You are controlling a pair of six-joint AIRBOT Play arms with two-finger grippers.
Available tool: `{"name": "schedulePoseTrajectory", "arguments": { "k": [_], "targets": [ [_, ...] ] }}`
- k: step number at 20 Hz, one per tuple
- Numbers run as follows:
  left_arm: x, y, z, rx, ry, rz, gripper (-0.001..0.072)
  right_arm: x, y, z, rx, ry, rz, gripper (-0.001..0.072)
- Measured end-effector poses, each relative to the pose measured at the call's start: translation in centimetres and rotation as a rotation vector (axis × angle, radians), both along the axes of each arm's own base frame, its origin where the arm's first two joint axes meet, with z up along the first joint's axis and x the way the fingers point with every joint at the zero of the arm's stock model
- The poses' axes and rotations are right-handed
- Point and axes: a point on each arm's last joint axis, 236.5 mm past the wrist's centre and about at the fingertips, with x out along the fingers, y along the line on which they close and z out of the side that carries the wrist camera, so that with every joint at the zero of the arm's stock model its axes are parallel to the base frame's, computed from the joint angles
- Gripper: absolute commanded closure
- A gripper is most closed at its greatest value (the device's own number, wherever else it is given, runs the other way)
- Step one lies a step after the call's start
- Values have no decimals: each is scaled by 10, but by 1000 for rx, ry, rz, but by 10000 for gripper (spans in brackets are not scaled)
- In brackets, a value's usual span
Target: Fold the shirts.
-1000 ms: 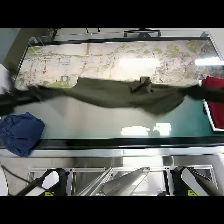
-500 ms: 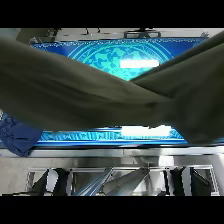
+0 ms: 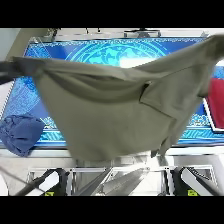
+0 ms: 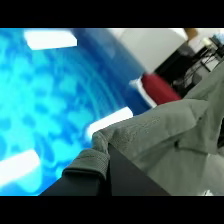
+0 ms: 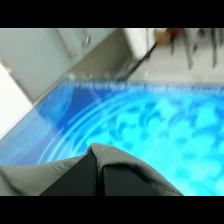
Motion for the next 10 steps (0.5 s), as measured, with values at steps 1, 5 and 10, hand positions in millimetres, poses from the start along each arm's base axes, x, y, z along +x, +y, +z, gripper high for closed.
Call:
{"name": "schedulePoseTrajectory", "arguments": {
  "k": [1, 5, 10],
  "targets": [
    [19, -2, -38, 13, 70, 1, 689, 25, -1, -43, 28, 97, 6, 676],
    [78, -3, -163, 38, 270, -14, 693, 97, 2, -190, 119, 368, -21, 676],
    [124, 13, -246, 25, 388, -4, 693, 148, -21, -279, 222, 476, -133, 676]
  ]
}}
